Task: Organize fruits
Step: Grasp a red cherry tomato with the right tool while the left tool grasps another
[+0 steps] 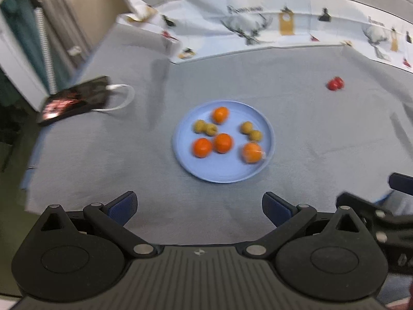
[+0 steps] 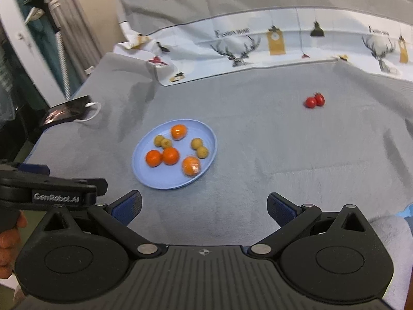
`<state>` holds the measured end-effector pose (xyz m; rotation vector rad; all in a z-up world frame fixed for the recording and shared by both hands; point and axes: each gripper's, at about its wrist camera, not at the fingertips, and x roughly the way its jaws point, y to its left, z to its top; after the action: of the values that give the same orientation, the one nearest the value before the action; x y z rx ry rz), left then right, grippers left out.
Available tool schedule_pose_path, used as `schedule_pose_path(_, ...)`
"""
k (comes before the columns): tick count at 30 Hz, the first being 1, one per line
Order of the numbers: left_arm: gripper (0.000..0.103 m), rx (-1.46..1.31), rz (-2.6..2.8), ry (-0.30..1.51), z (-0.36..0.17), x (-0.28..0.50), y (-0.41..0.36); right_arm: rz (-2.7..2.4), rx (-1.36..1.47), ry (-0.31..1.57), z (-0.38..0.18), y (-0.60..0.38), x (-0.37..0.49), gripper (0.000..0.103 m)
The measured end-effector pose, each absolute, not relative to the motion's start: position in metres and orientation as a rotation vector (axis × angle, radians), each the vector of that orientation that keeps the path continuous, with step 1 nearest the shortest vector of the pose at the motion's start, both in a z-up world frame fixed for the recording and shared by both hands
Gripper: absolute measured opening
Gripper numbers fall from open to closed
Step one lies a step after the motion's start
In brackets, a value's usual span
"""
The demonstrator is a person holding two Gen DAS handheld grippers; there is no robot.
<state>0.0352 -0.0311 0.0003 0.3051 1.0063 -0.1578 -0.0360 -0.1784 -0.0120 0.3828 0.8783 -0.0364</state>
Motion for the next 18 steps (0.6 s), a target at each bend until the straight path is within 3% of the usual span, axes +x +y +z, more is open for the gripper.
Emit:
schedule_pose_path(12, 0.103, 0.358, -0.282, 1.049, -0.042, 0.129, -0.133, -0.416, 0.356, 0.752, -0.074, -0.301, 0.013, 0.102)
schedule_pose_path(18, 0.103, 0.37, -0.302, 1.068, -0.068, 0.189, -0.198, -0.552, 0.17, 0.736, -0.145, -0.387, 0.082, 0.102)
